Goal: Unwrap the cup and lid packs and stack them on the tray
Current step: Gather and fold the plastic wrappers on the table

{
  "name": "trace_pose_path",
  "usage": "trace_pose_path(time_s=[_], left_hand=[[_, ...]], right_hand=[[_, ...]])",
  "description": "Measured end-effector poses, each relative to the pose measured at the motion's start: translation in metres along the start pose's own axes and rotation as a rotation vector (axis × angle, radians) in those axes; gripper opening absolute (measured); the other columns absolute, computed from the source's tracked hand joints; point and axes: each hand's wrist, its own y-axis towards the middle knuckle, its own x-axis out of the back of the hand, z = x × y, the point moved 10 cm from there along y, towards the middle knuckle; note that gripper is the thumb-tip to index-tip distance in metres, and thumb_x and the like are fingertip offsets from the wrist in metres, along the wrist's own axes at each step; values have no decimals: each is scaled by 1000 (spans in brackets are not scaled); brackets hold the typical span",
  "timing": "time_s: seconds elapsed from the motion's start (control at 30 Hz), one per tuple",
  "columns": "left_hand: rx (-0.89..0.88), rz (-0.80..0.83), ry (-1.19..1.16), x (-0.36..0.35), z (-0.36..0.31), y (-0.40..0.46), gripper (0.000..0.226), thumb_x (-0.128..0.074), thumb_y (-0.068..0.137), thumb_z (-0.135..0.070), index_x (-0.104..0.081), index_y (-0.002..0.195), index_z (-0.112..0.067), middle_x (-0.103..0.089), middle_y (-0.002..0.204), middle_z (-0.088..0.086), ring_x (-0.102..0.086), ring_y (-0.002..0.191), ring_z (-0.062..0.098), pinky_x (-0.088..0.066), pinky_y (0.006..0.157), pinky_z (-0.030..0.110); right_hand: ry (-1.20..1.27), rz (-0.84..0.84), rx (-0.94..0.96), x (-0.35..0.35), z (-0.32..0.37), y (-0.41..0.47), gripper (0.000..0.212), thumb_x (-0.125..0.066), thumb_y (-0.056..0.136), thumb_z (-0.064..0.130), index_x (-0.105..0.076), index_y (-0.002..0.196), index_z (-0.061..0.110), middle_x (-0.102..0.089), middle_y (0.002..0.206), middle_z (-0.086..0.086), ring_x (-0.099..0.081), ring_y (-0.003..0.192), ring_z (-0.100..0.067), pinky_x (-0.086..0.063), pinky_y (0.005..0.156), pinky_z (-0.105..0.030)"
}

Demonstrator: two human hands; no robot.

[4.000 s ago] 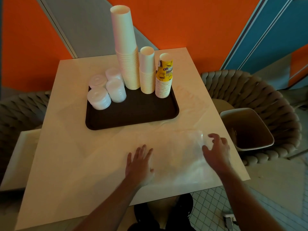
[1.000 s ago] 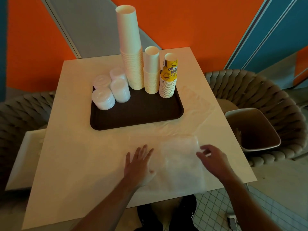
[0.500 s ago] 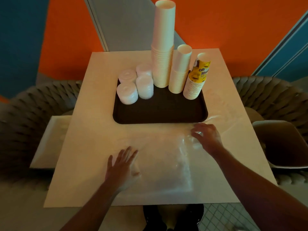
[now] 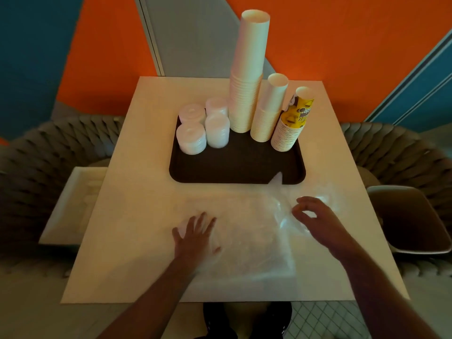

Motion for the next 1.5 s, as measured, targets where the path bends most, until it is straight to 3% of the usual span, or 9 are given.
trace_pose_path(time_s=[0.17,0.3,0.4,0.47,0.63,0.73,0.9,1.23,1.5], left_hand=[[24,-117,-626,32,-24,-7,70,-39,98,-62,-11,157,-36,-19,165,1,-25,149,23,-25,118,49],[-32,-105,-1093,51,-53,-18,67,-50,99,-50,-10,152,-45,-55,133,0,-56,114,16,-40,93,27],[-105,-158,-1076,59,-51,-22,67,-59,100,-34,-14,148,-48,-67,101,-8,-66,88,9,-47,71,9],[-126,-242,-1048,62,-38,-23,64,-61,99,-17,-26,146,-42,-70,93,1,-69,81,17,-56,69,15],[-62,-270,-905,56,-2,-18,32,-56,97,1,-61,104,-30,-69,97,0,-69,83,15,-52,65,11],[-15,-229,-795,44,18,-12,37,-52,97,2,-70,86,-29,-69,100,-3,-68,78,10,-45,60,8],[-22,-141,-767,32,34,-3,41,-53,94,5,-71,115,-25,-66,122,-7,-66,69,1,-45,59,7],[1,-163,-732,40,47,9,54,-47,91,9,-66,129,-23,-63,108,0,-55,49,-7,-39,53,6],[-26,-127,-709,40,43,18,57,-49,92,9,-59,137,-25,-61,134,1,-63,69,3,-43,56,7]], right_hand=[[-180,-20,126,-39,38,-34,13,-74,91,28,-68,82,37,-56,129,8,-52,125,-17,-44,106,-46],[-254,-37,112,-77,51,-50,5,-69,94,35,-72,96,32,-53,138,10,-44,131,-15,-38,106,-43],[-296,-18,124,-105,59,-59,13,-65,97,37,-72,105,29,-51,140,12,-44,130,-12,-32,98,-35],[-335,20,128,-122,63,-64,16,-61,99,37,-71,109,30,-49,141,13,-43,130,-10,-29,95,-32],[-292,99,160,-148,68,-73,16,-62,96,42,-70,106,32,-49,138,14,-44,128,-10,-29,95,-32],[-278,88,157,-143,62,-70,18,-65,93,42,-66,108,32,-50,134,13,-46,125,-13,-33,94,-35],[-359,73,133,-133,48,-58,32,-65,92,40,-59,122,32,-45,141,11,-42,130,-16,-36,100,-39],[-500,109,132,-135,35,-48,58,-61,95,44,-41,148,32,-23,162,7,-24,148,-20,-31,115,-46],[-604,167,151,-150,30,-42,70,-54,96,54,-23,157,38,-5,169,5,-7,155,-25,-19,122,-52]])
